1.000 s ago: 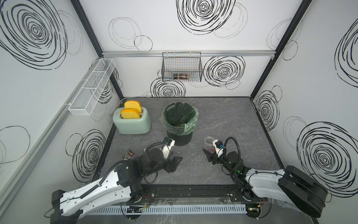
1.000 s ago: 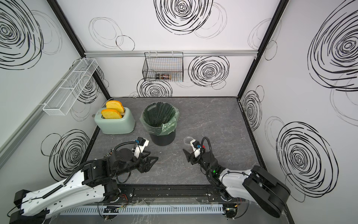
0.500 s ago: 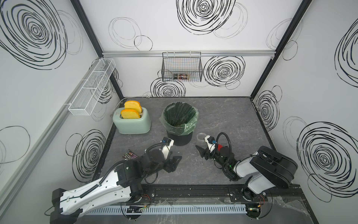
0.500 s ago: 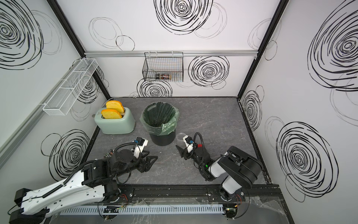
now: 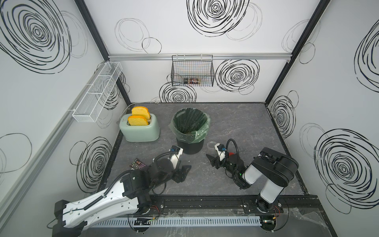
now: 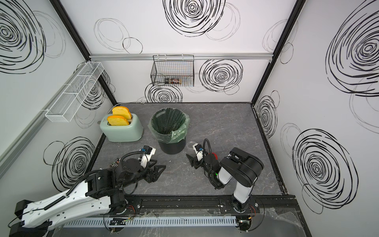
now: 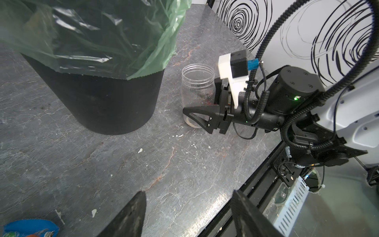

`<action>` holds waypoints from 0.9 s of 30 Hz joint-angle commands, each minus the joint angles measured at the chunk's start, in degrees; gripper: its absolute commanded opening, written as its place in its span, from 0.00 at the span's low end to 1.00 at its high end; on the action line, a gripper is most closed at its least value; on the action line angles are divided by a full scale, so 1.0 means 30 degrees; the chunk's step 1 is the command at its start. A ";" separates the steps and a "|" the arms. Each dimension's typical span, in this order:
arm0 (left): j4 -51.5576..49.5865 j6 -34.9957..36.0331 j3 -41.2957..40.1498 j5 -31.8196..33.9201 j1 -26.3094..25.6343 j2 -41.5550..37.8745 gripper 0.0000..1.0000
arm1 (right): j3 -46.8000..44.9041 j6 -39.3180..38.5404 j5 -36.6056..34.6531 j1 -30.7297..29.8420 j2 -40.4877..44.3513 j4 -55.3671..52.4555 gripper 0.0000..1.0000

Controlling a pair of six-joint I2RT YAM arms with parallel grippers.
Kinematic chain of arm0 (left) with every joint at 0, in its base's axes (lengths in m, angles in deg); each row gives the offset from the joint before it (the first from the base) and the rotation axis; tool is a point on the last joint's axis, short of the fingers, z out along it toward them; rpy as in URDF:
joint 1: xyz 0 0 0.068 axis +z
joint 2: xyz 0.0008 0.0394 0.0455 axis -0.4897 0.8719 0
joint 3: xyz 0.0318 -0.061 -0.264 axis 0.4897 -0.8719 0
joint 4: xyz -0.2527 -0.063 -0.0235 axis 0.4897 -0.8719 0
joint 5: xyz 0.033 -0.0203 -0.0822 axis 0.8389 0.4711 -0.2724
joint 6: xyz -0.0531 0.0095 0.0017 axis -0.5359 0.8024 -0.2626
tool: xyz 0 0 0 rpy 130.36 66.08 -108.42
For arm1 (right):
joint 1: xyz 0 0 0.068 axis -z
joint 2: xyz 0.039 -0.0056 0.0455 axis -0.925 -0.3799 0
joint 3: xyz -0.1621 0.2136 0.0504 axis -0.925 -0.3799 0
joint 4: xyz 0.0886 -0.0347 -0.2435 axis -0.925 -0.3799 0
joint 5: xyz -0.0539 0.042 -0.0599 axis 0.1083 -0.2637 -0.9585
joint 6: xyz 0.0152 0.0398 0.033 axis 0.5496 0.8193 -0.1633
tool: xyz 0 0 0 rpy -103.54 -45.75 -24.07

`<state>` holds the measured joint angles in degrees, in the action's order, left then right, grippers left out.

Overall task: Empty expired oatmeal from jars
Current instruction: Place the jar at the center of the board.

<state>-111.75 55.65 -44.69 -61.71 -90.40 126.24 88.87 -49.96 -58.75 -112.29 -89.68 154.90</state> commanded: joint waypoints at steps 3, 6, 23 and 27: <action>-0.0152 -0.0463 -0.0092 0.0685 -0.0060 -0.0397 0.71 | -0.0031 0.0483 0.0178 -0.0009 -0.0960 0.1867 0.58; -0.0132 -0.0470 -0.0121 0.0714 -0.0060 -0.0371 0.71 | -0.0194 0.0449 0.0154 -0.0140 -0.1039 0.2064 0.67; 0.0248 -0.0416 0.0047 0.0487 -0.0046 0.0237 0.71 | -0.0410 -0.0446 -0.0632 -0.0752 0.1417 0.0209 0.96; 0.0223 -0.0353 0.0128 0.0421 -0.0038 0.0369 0.71 | -0.0384 -0.0544 -0.0779 -0.0754 0.1813 -0.0360 0.98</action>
<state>-112.67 55.32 -44.69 -61.03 -90.40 127.23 87.95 -51.14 -60.02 -114.19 -85.48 154.92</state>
